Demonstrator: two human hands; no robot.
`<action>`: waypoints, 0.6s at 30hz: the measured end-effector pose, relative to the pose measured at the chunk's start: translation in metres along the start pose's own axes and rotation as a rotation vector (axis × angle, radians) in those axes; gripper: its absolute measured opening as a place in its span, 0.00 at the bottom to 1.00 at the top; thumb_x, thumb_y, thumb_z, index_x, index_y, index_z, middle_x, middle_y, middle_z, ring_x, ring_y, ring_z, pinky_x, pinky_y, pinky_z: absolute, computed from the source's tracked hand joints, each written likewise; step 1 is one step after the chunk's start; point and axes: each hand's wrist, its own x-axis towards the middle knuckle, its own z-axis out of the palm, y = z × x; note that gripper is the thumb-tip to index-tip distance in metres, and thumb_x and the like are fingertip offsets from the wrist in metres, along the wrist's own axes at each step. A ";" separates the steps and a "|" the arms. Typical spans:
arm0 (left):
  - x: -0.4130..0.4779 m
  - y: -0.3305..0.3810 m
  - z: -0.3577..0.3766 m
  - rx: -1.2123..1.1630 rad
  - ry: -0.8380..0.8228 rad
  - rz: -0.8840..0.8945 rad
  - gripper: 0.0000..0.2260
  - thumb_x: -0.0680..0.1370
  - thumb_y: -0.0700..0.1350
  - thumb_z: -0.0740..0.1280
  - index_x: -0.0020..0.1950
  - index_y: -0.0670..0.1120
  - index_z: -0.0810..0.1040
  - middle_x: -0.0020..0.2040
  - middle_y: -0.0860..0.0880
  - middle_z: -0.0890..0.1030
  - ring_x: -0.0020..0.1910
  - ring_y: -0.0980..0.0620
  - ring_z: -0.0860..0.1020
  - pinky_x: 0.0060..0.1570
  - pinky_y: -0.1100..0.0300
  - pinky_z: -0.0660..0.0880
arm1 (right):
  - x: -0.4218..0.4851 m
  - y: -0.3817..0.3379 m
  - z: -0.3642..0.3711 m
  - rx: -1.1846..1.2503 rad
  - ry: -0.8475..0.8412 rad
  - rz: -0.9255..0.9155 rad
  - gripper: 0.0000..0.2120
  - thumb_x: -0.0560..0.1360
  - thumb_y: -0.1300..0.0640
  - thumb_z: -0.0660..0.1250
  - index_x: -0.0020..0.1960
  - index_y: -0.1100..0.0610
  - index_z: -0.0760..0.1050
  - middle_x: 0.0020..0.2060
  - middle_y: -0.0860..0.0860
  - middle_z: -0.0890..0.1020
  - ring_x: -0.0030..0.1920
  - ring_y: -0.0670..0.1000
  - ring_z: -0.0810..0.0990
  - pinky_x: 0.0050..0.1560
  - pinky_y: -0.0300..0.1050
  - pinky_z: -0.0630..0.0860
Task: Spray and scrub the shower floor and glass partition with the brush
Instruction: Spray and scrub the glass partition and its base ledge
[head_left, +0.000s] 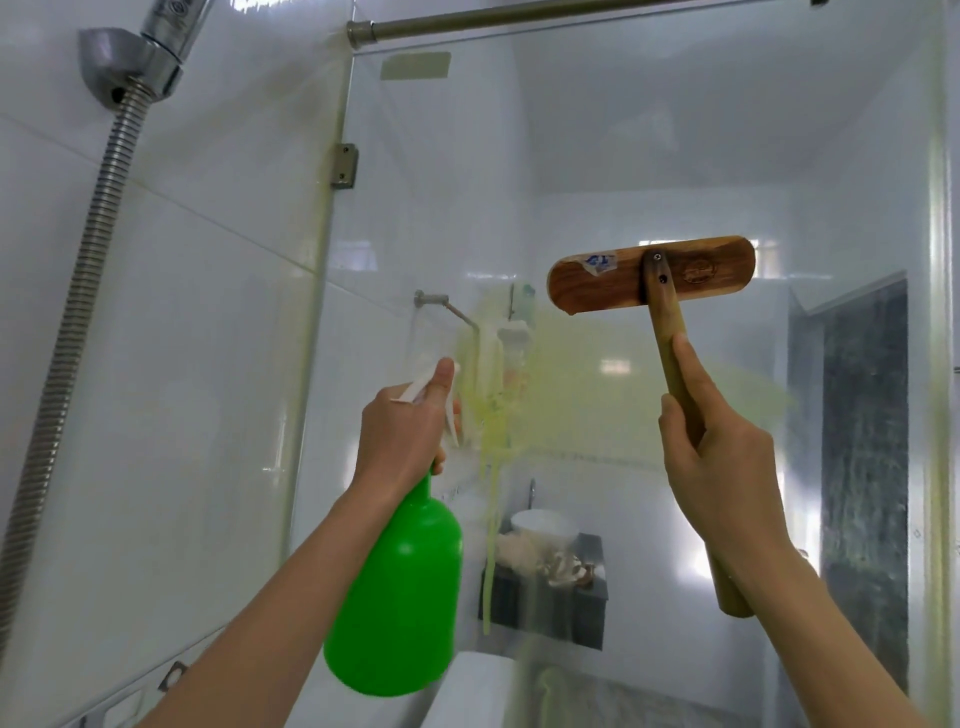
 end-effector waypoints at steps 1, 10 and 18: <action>-0.005 -0.005 -0.001 0.007 -0.011 -0.008 0.25 0.82 0.61 0.62 0.43 0.40 0.84 0.45 0.33 0.84 0.19 0.53 0.71 0.23 0.62 0.71 | -0.001 0.000 0.000 0.000 -0.004 0.006 0.27 0.80 0.57 0.58 0.76 0.42 0.55 0.30 0.51 0.77 0.26 0.48 0.74 0.29 0.37 0.75; -0.051 -0.015 0.010 -0.036 -0.084 -0.042 0.26 0.81 0.60 0.62 0.41 0.39 0.82 0.26 0.52 0.80 0.19 0.53 0.71 0.23 0.64 0.71 | -0.009 0.005 -0.002 -0.026 -0.029 0.039 0.27 0.81 0.57 0.58 0.76 0.43 0.55 0.30 0.48 0.75 0.27 0.47 0.74 0.30 0.34 0.72; -0.058 -0.001 0.028 -0.055 -0.110 -0.003 0.26 0.81 0.61 0.59 0.44 0.41 0.85 0.23 0.54 0.78 0.18 0.58 0.71 0.24 0.66 0.73 | -0.017 0.016 -0.019 -0.087 -0.010 0.056 0.27 0.81 0.58 0.57 0.76 0.43 0.54 0.27 0.50 0.73 0.26 0.48 0.72 0.29 0.38 0.73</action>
